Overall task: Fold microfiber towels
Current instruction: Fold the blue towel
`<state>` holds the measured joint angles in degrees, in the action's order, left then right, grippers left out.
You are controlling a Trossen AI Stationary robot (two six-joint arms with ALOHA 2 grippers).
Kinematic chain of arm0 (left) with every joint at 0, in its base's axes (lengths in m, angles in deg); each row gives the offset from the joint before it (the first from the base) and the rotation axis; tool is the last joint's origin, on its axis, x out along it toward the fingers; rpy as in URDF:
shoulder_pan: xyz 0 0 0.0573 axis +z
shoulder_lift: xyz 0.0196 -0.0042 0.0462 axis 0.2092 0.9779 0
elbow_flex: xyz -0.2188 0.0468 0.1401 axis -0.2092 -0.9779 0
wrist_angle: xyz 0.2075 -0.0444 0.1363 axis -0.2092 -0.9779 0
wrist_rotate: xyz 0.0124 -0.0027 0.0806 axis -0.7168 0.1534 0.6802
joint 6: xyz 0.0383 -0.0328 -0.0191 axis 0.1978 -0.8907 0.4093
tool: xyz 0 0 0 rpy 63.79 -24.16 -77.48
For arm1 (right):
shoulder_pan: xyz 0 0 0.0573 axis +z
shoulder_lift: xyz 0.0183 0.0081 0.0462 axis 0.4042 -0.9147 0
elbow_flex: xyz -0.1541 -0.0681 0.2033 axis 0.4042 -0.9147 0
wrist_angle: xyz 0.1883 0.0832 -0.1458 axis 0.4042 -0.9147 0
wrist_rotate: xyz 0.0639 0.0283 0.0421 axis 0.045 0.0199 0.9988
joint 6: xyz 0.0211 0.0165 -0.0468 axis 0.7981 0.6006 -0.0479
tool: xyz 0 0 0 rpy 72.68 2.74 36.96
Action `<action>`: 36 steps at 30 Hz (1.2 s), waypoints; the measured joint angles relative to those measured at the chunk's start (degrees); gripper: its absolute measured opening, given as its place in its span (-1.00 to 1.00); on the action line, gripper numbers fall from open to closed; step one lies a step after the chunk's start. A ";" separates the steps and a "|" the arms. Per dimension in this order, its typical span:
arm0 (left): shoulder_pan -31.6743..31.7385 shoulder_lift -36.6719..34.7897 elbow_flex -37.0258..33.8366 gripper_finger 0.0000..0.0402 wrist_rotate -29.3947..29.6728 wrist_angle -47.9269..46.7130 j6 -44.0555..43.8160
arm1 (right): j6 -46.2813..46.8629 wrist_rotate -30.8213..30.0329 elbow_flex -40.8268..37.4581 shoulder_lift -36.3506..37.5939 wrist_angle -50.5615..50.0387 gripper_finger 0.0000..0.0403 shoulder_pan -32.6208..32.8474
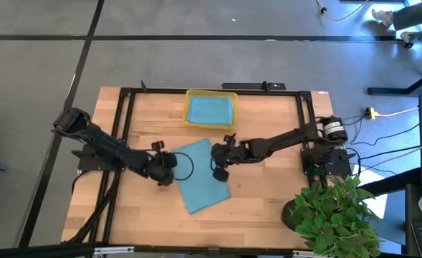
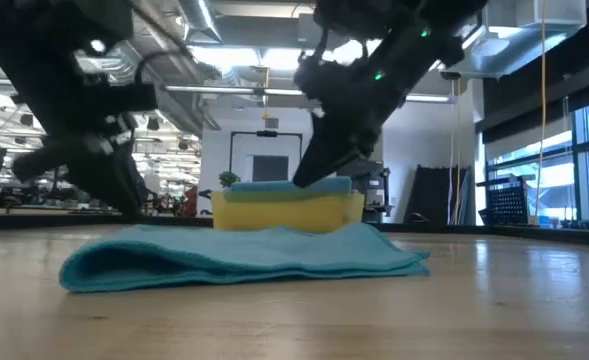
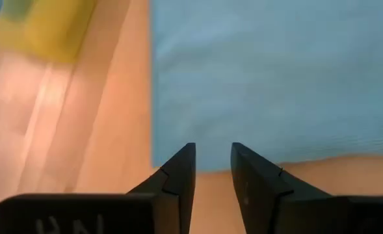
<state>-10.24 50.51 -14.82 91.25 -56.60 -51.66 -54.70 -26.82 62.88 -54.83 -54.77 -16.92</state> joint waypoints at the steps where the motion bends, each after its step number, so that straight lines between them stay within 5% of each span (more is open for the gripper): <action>1: -1.15 -0.23 0.64 -0.55 0.19 0.16 -0.04 | -1.58 -0.04 0.00 0.74 -0.88 -0.69 0.56; 8: -12.19 1.26 2.24 -0.55 -1.63 19.65 8.19 | -5.92 -0.15 0.07 2.34 -4.67 -0.58 6.49; 11: -16.73 5.13 2.28 -0.55 -2.87 29.89 12.60 | -5.20 -5.54 -0.69 2.36 -6.93 -0.58 8.63; 14: -20.12 9.73 4.56 -0.55 -4.69 31.69 17.10 | -4.00 -9.27 -4.30 3.41 -4.17 -0.59 9.85; 17: -21.84 14.22 9.04 -0.55 -4.90 31.63 19.88 | -3.11 -6.40 -8.32 5.48 -0.04 -0.59 9.86; 21: -21.71 20.07 16.10 -0.55 -6.81 28.56 22.76 | -2.62 -5.23 -14.52 8.15 4.89 -0.59 9.86; 26: -20.42 24.27 24.58 -0.50 -8.03 13.41 22.80 | -1.38 -5.13 -21.59 11.18 14.90 -0.59 9.86; 36: -19.36 24.68 39.03 -0.13 -8.67 -5.04 25.29 | -1.04 -1.16 -25.03 12.51 22.11 -0.59 9.92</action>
<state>-29.60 75.19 24.20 82.58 -61.64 -26.37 -55.74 -27.98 37.86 -42.33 -32.66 -7.01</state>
